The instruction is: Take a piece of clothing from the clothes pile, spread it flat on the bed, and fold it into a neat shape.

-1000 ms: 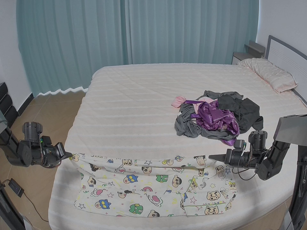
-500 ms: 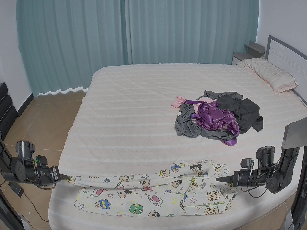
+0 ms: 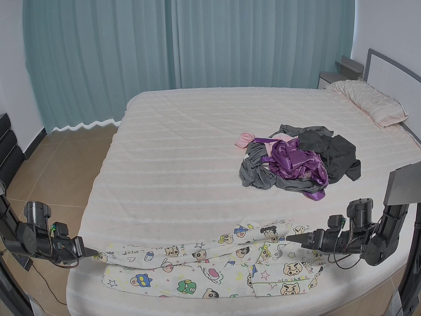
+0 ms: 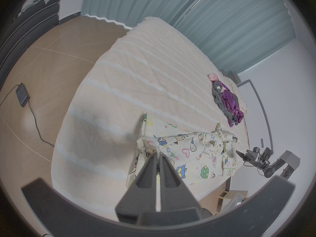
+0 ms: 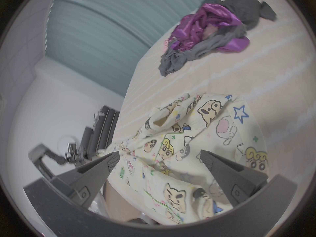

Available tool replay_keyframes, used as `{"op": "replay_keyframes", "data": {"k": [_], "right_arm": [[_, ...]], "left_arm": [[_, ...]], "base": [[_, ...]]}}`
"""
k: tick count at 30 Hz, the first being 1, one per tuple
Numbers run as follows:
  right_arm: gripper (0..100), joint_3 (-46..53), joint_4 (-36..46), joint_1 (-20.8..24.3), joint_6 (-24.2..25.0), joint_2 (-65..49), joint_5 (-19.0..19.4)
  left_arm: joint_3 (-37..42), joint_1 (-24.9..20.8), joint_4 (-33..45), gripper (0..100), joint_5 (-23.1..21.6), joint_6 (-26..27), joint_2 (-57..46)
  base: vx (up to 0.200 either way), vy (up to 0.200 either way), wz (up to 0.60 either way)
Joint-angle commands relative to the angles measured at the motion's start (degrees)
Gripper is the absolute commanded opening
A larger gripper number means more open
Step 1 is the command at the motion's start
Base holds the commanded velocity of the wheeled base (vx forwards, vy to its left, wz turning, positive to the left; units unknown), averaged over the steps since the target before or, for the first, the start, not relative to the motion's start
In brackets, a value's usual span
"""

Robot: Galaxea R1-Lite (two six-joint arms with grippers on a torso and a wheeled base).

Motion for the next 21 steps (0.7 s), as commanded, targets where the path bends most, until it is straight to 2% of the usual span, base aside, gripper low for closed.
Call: {"op": "replay_keyframes", "data": {"k": [1,5,7,8,9,21], "right_arm": [[100,-5.73,1.53,6.17,12.93,-1.65,-5.64],[100,-10.65,8.38,8.72,15.22,-1.74,-8.72],[100,-14.70,13.74,9.68,17.50,-1.74,-11.44],[100,-14.70,13.74,9.68,17.50,-1.74,-11.44],[100,-18.30,17.87,10.56,20.49,-1.74,-13.20],[100,-25.95,28.86,10.03,21.19,-1.03,-14.61]], "left_arm": [[0.10,0.11,0.02,0,-0.11,-0.08,0.35],[0.28,0.11,0.02,0,-0.11,-0.08,0.27],[0.36,0.11,0.02,0,-0.11,-0.08,0.18],[0.36,0.11,0.02,0,-0.11,-0.08,0.18],[0.36,0.11,0.02,0,-0.20,-0.08,0.18],[0.28,0.11,0.02,0,-0.82,-0.08,0.00]], "base": [[0.000,0.000,0.00],[0.000,0.000,0.00],[0.000,0.000,0.00],[0.000,0.000,0.00],[0.000,0.000,0.00],[0.000,0.000,0.00]]}}
